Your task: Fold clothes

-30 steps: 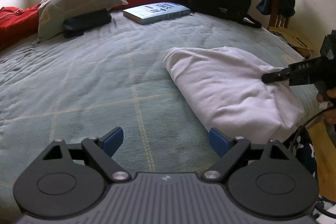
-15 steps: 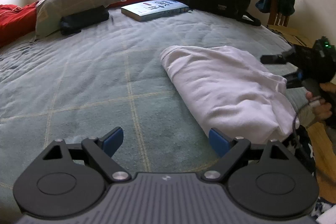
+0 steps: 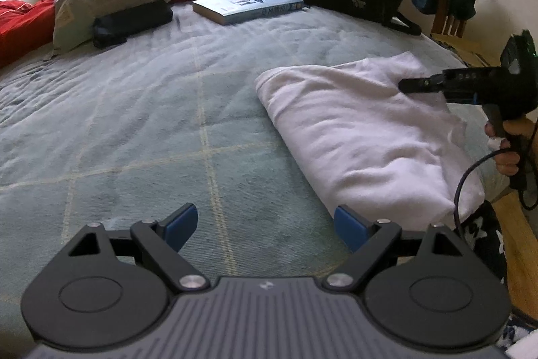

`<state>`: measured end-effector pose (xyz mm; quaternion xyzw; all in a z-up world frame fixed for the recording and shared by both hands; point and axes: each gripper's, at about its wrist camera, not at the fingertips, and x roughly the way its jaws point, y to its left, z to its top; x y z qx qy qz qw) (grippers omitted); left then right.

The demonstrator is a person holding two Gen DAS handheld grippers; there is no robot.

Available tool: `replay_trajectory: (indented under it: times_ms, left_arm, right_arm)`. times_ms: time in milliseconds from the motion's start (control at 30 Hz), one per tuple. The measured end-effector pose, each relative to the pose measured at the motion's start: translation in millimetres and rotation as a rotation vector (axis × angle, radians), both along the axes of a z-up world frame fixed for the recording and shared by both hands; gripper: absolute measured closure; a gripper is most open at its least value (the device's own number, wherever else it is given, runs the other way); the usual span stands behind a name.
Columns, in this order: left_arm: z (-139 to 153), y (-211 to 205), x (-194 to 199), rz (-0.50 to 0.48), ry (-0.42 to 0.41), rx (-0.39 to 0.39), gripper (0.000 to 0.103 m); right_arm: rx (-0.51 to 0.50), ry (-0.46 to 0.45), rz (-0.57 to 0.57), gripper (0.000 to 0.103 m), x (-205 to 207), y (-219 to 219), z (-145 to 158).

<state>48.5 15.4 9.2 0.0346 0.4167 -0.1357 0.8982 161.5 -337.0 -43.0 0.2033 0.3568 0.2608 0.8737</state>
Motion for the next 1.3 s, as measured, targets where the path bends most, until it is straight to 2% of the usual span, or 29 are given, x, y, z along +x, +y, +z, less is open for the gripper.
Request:
replay_trajectory:
  times_ms: [33, 67, 133, 200, 267, 367, 433, 500, 533, 600, 700, 767, 900, 967, 1000, 1033, 1067, 1133, 1200, 1300]
  left_arm:
    - [-0.2, -2.1, -0.6, -0.008, -0.003, 0.013, 0.015]
    - [0.2, -4.8, -2.5, -0.022, -0.01, 0.027, 0.015]
    - [0.7, -11.3, -8.3, -0.07, -0.026, 0.054, 0.015]
    - [0.9, -18.9, -16.2, -0.136, -0.045, 0.08, 0.015]
    - [-0.8, -29.0, -25.6, -0.209, -0.07, 0.105, 0.015]
    - [-7.0, -45.4, -39.6, -0.297, -0.107, 0.121, 0.014]
    - [-14.6, -58.3, -47.3, -0.331, -0.14, 0.125, 0.013]
    - [-23.3, -72.5, -53.4, -0.359, -0.174, 0.141, 0.013]
    - [-27.6, -80.7, -56.1, -0.364, -0.216, 0.165, 0.013]
    - [-36.5, -94.1, -59.8, -0.341, -0.318, 0.249, 0.013]
    - [-48.5, -109.2, -58.1, -0.277, -0.434, 0.436, 0.013]
    - [-49.5, -109.1, -57.0, -0.286, -0.441, 0.463, 0.013]
    - [-50.3, -100.1, -55.3, -0.293, -0.434, 0.473, 0.012]
    - [-52.9, -95.1, -52.8, -0.289, -0.422, 0.488, 0.012]
    - [-54.8, -91.5, -51.5, -0.287, -0.413, 0.493, 0.012]
    - [-57.6, -86.2, -50.3, -0.288, -0.399, 0.489, 0.012]
    - [-58.2, -81.0, -49.4, -0.287, -0.388, 0.465, 0.012]
    - [-59.4, -70.9, -47.7, -0.286, -0.368, 0.419, 0.012]
    - [-56.4, -68.7, -49.9, -0.295, -0.362, 0.407, 0.013]
    - [-44.1, -67.6, -57.8, -0.364, -0.324, 0.382, 0.013]
  right_arm:
    - [-0.04, 0.01, -0.023, 0.071, -0.1, 0.7, 0.7]
    - [-0.04, 0.013, -0.041, 0.065, -3.6, -3.7, 2.4]
    - [-0.039, 0.017, -0.075, 0.06, -11.3, -12.4, 6.4]
    - [-0.021, -0.006, -0.09, 0.047, -25.9, -20.6, 17.2]
    - [-0.021, -0.028, -0.086, 0.035, -43.6, -26.1, 28.2]
    - [-0.049, -0.053, -0.055, 0.023, -71.4, -25.3, 41.6]
    - [-0.079, -0.063, -0.038, 0.019, -86.6, -22.8, 46.3]
    - [-0.101, -0.07, -0.023, 0.017, -100.9, -16.2, 48.6]
    - [-0.112, -0.075, -0.011, 0.017, -105.6, -11.8, 48.8]
    - [-0.144, -0.082, 0.016, 0.017, -114.6, -1.6, 48.2]
    - [-0.255, -0.107, 0.046, 0.017, -121.9, 20.2, 43.8]
    - [-0.35, -0.137, 0.067, 0.017, -126.7, 36.7, 39.7]
    - [-0.577, -0.193, 0.092, 0.017, -124.0, 69.2, 16.8]
    - [-0.712, -0.175, 0.079, 0.016, -118.6, 77.1, -3.9]
    - [-0.748, -0.164, 0.076, 0.014, -116.7, 75.8, -13.1]
    - [-0.723, -0.163, 0.066, 0.007, -116.2, 68.2, -16.4]
    - [-0.696, -0.157, 0.056, 0.005, -115.3, 60.5, -19.2]
    - [-0.636, -0.105, 0.043, 0.005, -111.4, 46.8, -18.4]
    - [-0.646, -0.109, 0.046, 0.005, -114.0, 44.9, -17.4]
    - [-0.667, -0.111, 0.049, 0.005, -116.7, 45.3, -13.4]
